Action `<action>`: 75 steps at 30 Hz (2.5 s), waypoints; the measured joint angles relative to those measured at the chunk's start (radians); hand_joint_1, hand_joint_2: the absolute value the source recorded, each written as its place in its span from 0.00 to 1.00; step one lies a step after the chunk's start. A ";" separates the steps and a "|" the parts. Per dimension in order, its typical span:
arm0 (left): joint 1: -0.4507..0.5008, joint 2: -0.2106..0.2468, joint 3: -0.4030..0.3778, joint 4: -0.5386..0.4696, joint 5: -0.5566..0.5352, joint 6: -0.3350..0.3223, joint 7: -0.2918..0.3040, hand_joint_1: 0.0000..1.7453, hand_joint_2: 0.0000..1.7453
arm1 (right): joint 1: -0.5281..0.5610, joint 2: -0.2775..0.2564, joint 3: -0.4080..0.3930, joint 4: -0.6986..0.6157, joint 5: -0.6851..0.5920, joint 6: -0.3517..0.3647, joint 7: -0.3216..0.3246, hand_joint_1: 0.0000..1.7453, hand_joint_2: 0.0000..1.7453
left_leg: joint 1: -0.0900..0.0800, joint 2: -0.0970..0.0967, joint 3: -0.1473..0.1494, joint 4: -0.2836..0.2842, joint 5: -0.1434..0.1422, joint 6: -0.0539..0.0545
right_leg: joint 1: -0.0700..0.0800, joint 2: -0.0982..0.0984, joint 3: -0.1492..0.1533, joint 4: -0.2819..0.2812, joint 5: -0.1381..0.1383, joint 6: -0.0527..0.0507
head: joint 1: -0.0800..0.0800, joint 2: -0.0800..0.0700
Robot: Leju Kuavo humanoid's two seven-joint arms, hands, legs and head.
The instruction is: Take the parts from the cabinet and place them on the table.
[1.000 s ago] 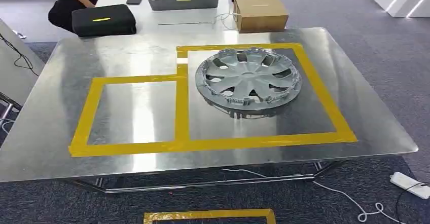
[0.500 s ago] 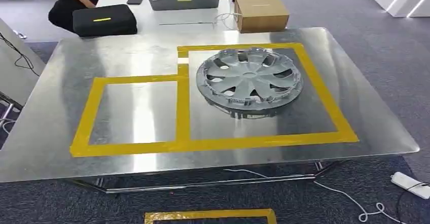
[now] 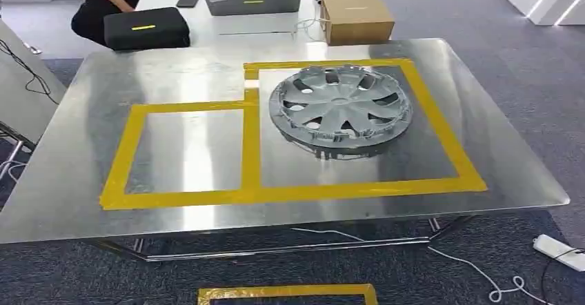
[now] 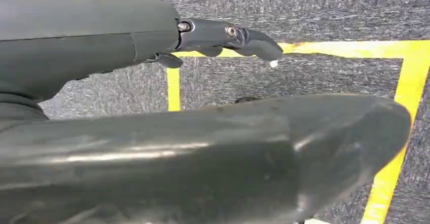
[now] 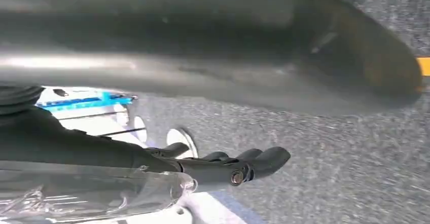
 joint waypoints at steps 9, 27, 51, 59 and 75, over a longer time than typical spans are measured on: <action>-0.003 0.000 0.000 0.000 0.000 -0.002 -0.002 0.00 0.00 | 0.001 0.000 0.000 0.003 -0.009 -0.004 -0.001 0.00 0.00 | 0.014 0.001 -0.115 0.267 -0.181 -0.056 | 0.001 -0.004 -0.066 -0.002 0.053 -0.054 | -0.013 0.000; -0.007 0.001 0.000 0.000 -0.002 0.000 0.005 0.00 0.00 | 0.005 0.000 0.000 0.007 -0.029 0.007 -0.009 0.00 0.00 | 0.009 0.007 0.000 -0.011 0.002 0.003 | 0.005 -0.004 -0.172 0.297 -0.056 0.000 | -0.007 0.000; -0.014 0.000 -0.002 0.001 -0.010 -0.003 -0.002 0.00 0.00 | 0.000 0.000 0.000 0.008 -0.026 0.007 -0.008 0.00 0.00 | 0.028 0.008 0.095 -0.017 -0.068 -0.019 | -0.002 -0.010 -0.139 -0.009 0.150 0.000 | -0.018 0.000; -0.013 0.002 -0.002 0.001 -0.011 -0.003 -0.002 0.00 0.00 | 0.002 0.001 0.000 0.010 -0.029 0.007 -0.006 0.00 0.00 | 0.015 0.011 -0.035 -0.010 0.035 -0.006 | 0.007 -0.009 -0.117 0.235 0.014 -0.006 | -0.008 0.000; -0.011 0.002 -0.002 0.001 -0.012 -0.004 -0.004 0.00 0.00 | -0.006 0.000 0.000 0.012 -0.034 0.008 -0.006 0.00 0.00 | 0.024 0.010 -0.017 0.186 -0.041 -0.070 | 0.007 -0.015 -0.105 -0.029 0.113 -0.050 | -0.018 0.000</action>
